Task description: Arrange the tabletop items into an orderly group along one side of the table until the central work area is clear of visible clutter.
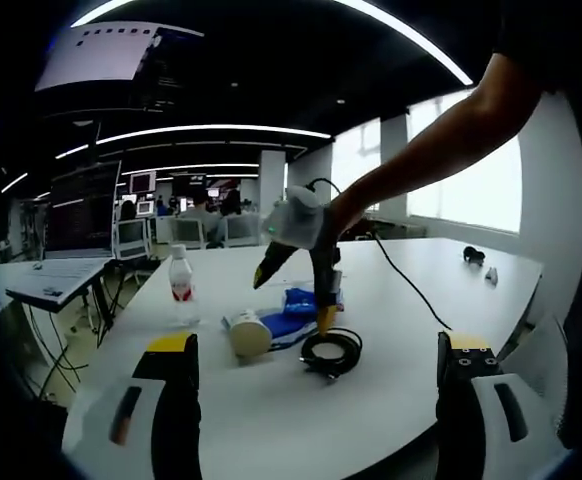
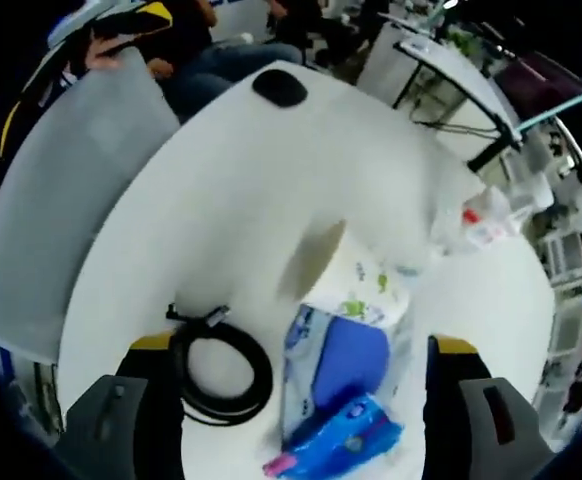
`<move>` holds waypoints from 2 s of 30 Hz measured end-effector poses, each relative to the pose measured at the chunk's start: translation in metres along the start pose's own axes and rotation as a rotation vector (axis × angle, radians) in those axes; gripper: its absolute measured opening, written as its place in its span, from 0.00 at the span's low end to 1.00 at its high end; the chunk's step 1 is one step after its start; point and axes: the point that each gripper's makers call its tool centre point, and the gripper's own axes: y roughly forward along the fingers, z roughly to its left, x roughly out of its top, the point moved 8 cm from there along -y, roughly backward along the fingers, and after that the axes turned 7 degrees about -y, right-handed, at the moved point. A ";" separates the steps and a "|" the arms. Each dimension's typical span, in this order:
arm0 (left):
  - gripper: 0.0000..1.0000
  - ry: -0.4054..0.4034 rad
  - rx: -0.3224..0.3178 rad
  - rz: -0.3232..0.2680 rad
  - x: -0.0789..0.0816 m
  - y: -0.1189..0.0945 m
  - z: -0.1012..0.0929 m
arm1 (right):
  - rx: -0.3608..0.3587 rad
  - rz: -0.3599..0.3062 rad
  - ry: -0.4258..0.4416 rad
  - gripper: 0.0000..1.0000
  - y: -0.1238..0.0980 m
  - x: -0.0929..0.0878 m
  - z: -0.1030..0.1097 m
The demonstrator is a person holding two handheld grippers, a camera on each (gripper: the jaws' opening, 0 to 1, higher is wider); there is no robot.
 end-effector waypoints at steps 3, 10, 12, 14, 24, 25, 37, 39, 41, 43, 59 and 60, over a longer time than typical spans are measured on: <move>0.99 -0.003 0.001 -0.001 0.000 0.000 0.000 | 0.014 0.002 -0.041 1.00 0.005 0.003 0.000; 0.99 -0.009 0.003 0.002 0.000 0.000 0.002 | 0.047 0.052 -0.158 1.00 0.015 0.005 0.000; 0.99 -0.010 0.002 0.001 0.000 0.000 0.001 | 0.043 0.075 -0.211 1.00 0.015 0.004 -0.002; 0.99 -0.010 0.003 0.002 0.000 0.000 0.001 | 0.048 0.082 -0.237 1.00 0.016 0.004 -0.004; 0.99 -0.011 0.002 0.011 -0.002 0.000 0.002 | 0.009 0.074 -0.392 0.94 0.021 0.013 -0.026; 0.99 -0.010 0.002 0.012 -0.002 0.000 0.002 | 0.014 0.077 -0.393 0.95 0.023 0.013 -0.027; 0.99 -0.014 -0.005 0.022 -0.004 0.001 0.002 | 0.051 0.095 -0.554 0.90 0.037 0.022 -0.044; 0.99 -0.017 -0.005 0.019 -0.003 0.001 0.003 | 0.064 0.104 -0.583 0.88 0.037 0.023 -0.046; 0.99 -0.021 -0.005 0.016 -0.003 0.001 0.003 | 0.071 0.115 -0.640 0.87 0.037 0.024 -0.049; 0.99 -0.025 -0.005 0.015 -0.003 0.001 0.004 | 0.071 0.133 -0.666 0.87 0.039 0.022 -0.052; 0.98 -0.037 0.009 0.007 -0.003 0.000 0.007 | 0.141 0.138 -0.806 0.74 0.056 0.031 -0.042; 0.98 -0.036 0.010 0.007 -0.003 0.000 0.007 | 0.143 0.138 -0.807 0.71 0.056 0.031 -0.041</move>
